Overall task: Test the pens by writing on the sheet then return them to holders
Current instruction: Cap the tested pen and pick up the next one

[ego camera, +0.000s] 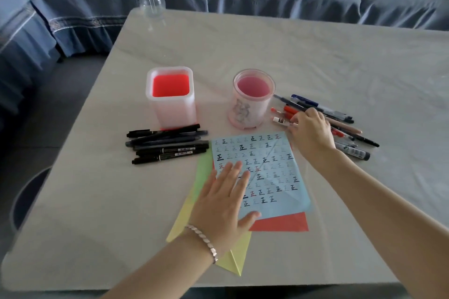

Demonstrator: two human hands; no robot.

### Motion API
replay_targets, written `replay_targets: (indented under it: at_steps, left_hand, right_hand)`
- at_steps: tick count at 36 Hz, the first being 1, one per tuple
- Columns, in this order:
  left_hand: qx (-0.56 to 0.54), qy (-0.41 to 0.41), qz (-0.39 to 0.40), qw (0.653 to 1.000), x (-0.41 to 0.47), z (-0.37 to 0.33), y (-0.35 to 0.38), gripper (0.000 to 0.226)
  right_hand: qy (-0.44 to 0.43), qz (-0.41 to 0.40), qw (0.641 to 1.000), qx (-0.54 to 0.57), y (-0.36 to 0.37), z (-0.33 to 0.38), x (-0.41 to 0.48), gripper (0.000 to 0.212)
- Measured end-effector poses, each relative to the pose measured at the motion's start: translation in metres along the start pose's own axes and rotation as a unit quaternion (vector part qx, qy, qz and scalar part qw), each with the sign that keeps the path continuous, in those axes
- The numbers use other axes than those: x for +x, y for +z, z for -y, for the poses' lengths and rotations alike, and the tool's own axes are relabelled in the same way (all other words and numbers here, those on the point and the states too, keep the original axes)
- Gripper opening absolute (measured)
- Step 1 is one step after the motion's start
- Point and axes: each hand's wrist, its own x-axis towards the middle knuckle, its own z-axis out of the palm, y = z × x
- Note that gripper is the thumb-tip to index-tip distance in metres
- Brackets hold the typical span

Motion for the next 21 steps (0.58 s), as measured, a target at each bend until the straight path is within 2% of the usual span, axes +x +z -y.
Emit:
replay_targets:
  at_steps: [3,7,10,12,14,17,19,21]
  left_hand:
    - [0.018,-0.010,0.044,0.999,0.004,-0.004,0.009,0.074]
    - [0.020,0.001,0.055,0.998,0.005,0.007,0.018,0.074]
    - [0.023,0.026,0.040,0.999,0.005,0.018,0.019,0.072]
    - [0.017,0.048,0.029,0.998,0.008,0.026,0.018,0.069]
    - [0.012,0.077,0.023,0.997,0.011,0.034,0.015,0.066]
    - [0.028,0.105,0.029,0.994,0.013,0.043,0.011,0.063]
    - [0.023,0.104,0.029,0.994,0.013,0.043,0.009,0.060]
    - [0.005,0.097,0.022,0.995,0.011,0.037,0.010,0.057]
  right_hand:
    - [-0.009,-0.015,1.000,0.002,-0.005,-0.003,-0.004,0.032]
    - [-0.004,-0.058,0.986,0.154,-0.025,-0.004,-0.022,0.023]
    - [-0.004,-0.053,0.967,0.248,-0.035,-0.011,-0.039,0.014]
    - [0.032,-0.030,0.951,0.307,-0.037,-0.015,-0.049,0.011]
    - [0.104,0.017,0.896,0.431,-0.040,-0.015,-0.059,0.011]
    - [0.203,0.116,0.739,0.632,-0.049,-0.018,-0.073,0.026]
    - [0.239,0.159,0.656,0.698,-0.055,-0.018,-0.084,0.051]
    - [0.262,0.164,0.602,0.736,-0.057,-0.016,-0.091,0.060]
